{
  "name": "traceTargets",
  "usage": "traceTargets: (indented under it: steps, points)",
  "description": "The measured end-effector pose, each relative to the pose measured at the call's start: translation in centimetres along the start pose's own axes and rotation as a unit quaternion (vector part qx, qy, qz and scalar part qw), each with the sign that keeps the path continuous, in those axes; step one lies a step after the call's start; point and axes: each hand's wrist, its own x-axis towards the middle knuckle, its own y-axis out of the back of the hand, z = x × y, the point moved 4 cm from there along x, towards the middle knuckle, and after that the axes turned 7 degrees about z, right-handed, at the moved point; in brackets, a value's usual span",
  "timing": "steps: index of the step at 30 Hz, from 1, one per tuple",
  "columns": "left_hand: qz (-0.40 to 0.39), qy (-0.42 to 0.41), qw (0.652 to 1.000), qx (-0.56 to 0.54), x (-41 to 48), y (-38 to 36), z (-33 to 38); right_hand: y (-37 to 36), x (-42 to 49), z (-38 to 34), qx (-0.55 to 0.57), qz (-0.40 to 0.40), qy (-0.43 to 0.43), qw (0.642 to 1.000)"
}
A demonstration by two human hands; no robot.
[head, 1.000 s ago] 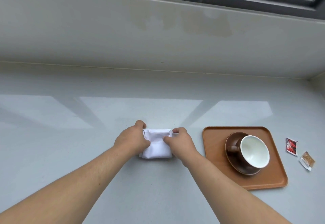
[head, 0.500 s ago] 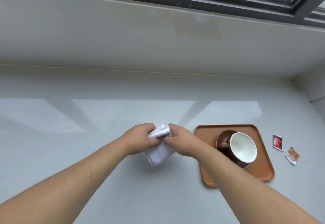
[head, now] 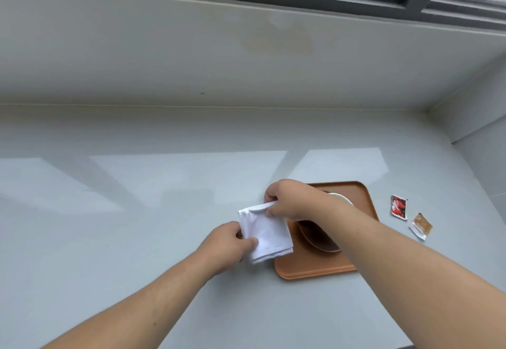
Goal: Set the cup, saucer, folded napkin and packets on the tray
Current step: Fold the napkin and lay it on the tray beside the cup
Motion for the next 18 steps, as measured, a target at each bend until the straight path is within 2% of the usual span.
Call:
traceTargets:
  steps: [8,18]
  points:
    - [0.038,0.038,0.998,0.038,0.7,-2.7,0.3,-1.9,-0.2,3.3,-0.127,-0.007,0.077,0.989]
    - [0.047,0.043,0.992,0.109,0.5,-5.4,1.9,-1.9,0.3,4.7,-0.201,-0.022,0.090,0.975]
